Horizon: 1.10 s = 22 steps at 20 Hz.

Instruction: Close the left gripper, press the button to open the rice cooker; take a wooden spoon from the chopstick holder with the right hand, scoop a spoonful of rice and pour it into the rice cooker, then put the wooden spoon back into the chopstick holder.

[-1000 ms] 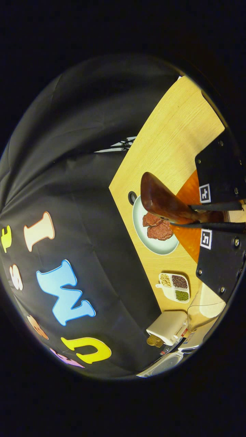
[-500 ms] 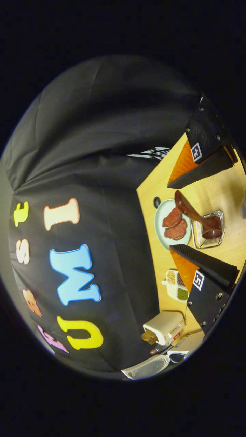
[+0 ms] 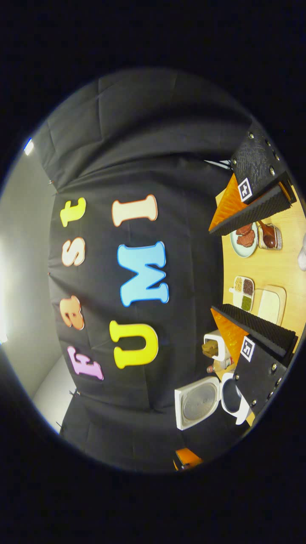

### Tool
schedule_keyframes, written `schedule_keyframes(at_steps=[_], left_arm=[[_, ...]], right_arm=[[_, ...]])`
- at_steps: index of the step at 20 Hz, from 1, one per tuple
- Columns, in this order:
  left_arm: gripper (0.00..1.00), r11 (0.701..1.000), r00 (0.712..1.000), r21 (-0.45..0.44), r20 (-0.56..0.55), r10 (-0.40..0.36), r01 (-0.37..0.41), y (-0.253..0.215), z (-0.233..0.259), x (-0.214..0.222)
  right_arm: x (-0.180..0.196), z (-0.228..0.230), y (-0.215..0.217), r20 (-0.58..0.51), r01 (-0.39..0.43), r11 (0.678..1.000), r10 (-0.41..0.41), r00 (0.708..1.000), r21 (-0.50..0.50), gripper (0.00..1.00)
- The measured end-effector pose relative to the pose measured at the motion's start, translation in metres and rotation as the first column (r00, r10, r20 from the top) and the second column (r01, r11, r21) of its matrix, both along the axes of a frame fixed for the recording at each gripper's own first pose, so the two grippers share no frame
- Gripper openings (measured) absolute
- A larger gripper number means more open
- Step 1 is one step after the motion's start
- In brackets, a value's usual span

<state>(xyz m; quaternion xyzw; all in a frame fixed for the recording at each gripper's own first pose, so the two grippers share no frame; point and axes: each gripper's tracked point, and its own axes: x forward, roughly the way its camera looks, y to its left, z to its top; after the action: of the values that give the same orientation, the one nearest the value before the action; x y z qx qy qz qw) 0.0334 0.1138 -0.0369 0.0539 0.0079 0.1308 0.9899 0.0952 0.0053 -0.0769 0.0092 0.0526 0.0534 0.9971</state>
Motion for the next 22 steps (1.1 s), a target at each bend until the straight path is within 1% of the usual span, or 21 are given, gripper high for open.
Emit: schedule_keyframes(at_steps=[3,6,7,10,12,13,15,19,22], left_arm=[[0.98,0.999,1.0,-0.024,0.014,0.025,-0.025,0.026,0.011,0.028],[0.99,0.998,0.999,-0.06,0.028,0.033,-0.031,0.045,0.026,0.062],[0.99,0.998,0.998,-0.057,0.037,0.042,-0.04,0.053,0.029,0.075],[0.99,0.998,0.997,-0.048,0.048,0.052,-0.05,0.072,0.04,0.119],[0.99,0.997,0.998,-0.058,0.035,0.056,-0.054,0.086,0.04,0.155],[0.99,0.995,0.997,-0.064,0.035,0.073,-0.07,0.096,0.038,0.171],[0.99,0.993,0.995,-0.074,0.01,0.098,-0.097,0.115,0.03,0.207],[0.99,0.984,0.989,-0.117,-0.08,0.123,-0.132,0.145,-0.012,0.274],[0.98,0.984,0.979,-0.089,-0.147,0.14,-0.154,0.161,-0.039,0.314]], right_arm=[[-0.029,0.002,0.047,-0.018,-0.097,0.995,0.097,0.995,0.002,0.99],[-0.044,0.0,0.075,-0.051,-0.152,0.988,0.154,0.987,0.03,0.99],[-0.046,0.0,0.081,-0.059,-0.165,0.986,0.167,0.984,0.036,0.99],[-0.046,-0.002,0.091,-0.086,-0.185,0.983,0.186,0.979,0.013,0.99],[-0.043,-0.003,0.098,-0.093,-0.202,0.979,0.201,0.975,0.002,0.99],[-0.042,-0.005,0.1,-0.103,-0.208,0.978,0.206,0.973,-0.006,0.99],[-0.039,-0.012,0.104,-0.125,-0.217,0.976,0.213,0.969,-0.021,0.99],[-0.03,-0.025,0.109,-0.171,-0.224,0.975,0.22,0.96,-0.004,0.99],[-0.024,-0.031,0.108,-0.197,-0.217,0.976,0.214,0.957,0.005,0.99]])
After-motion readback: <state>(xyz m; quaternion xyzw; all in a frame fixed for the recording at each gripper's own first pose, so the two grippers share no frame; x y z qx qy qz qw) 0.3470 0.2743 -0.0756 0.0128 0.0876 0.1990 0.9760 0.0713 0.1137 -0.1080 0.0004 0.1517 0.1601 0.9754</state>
